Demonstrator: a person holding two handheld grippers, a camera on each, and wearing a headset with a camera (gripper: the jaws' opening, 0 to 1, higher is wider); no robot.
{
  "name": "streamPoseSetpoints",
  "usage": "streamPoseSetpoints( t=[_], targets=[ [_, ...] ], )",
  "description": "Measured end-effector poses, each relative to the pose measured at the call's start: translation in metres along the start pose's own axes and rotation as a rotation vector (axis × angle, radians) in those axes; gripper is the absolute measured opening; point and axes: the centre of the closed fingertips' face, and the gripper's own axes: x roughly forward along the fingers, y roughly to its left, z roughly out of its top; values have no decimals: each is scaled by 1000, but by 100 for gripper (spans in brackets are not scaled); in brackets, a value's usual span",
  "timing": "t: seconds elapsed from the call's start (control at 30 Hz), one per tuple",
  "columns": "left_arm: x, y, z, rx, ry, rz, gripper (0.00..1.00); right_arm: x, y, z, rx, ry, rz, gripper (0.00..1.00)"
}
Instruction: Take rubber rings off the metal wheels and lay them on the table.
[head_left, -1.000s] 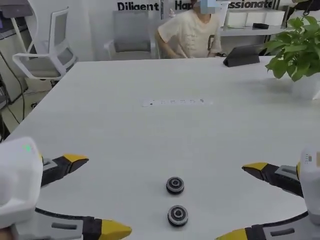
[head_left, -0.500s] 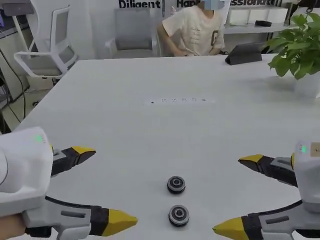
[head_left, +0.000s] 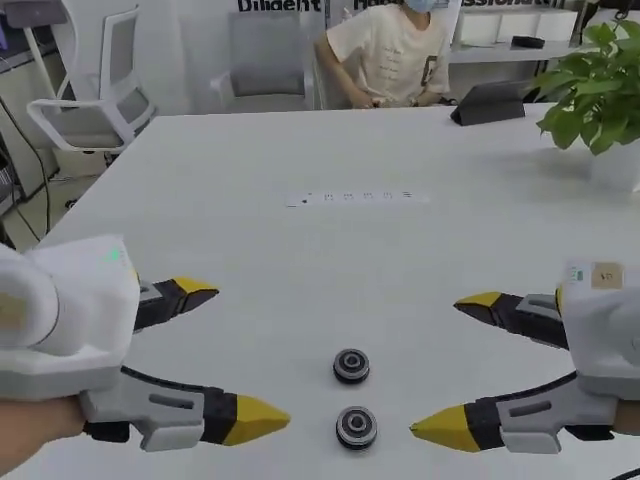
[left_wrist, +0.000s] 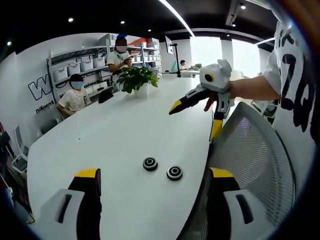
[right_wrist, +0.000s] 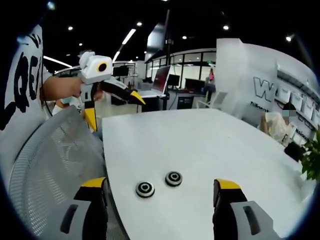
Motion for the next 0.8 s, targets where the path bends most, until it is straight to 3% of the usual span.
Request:
streamPoseSetpoints(
  t=[0.8],
  targets=[
    [37,-7,-4,7,8,-105,72,36,7,-29,-57,76,104,74]
  ],
)
